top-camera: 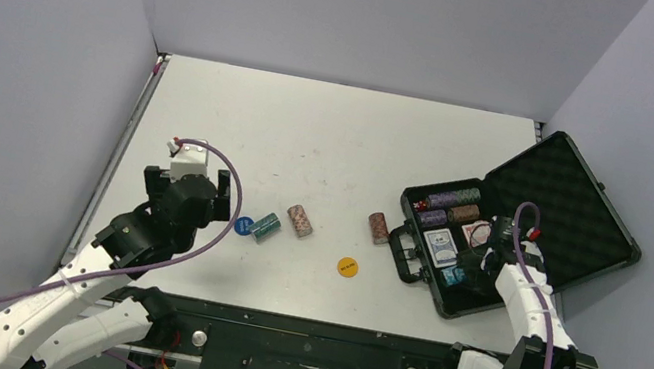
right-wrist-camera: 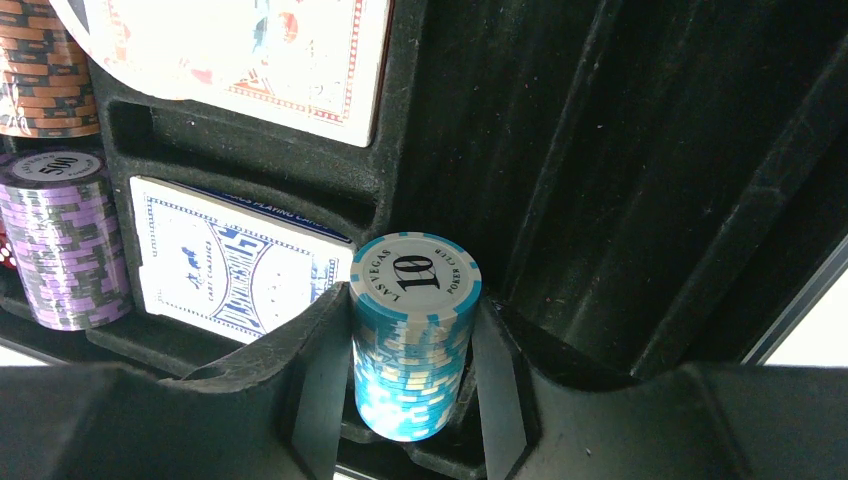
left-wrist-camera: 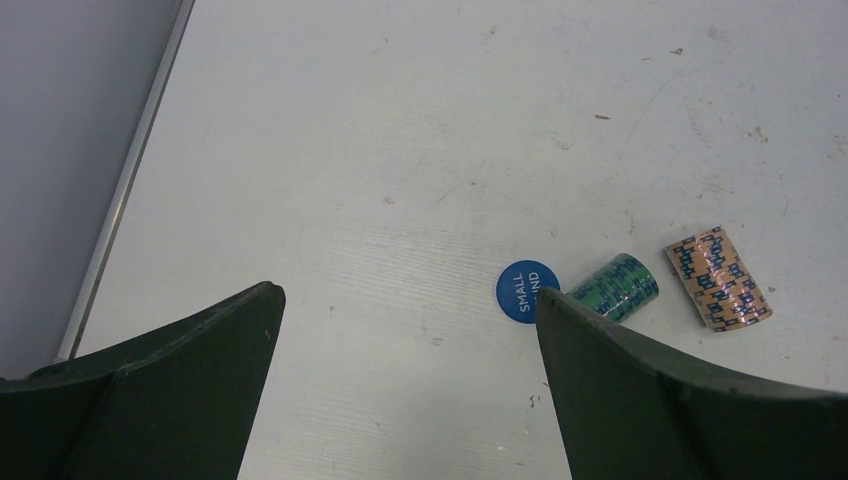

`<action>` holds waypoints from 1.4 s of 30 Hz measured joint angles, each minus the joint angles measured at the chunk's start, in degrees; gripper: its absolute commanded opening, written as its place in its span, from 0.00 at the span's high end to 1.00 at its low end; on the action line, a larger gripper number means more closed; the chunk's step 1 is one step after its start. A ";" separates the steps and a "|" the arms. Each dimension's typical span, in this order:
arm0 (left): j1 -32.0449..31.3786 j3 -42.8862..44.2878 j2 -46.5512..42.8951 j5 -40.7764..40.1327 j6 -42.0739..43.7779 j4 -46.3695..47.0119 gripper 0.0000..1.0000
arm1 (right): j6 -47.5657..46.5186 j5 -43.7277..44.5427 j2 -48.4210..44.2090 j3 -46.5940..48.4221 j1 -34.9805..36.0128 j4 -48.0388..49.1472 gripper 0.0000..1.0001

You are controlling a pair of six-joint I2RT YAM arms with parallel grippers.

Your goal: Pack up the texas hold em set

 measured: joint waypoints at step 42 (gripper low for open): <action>-0.74 -0.26 -1.03 1.18 0.20 0.37 0.04 | 0.04 -7.63 2.25 1.73 0.00 -2.58 0.57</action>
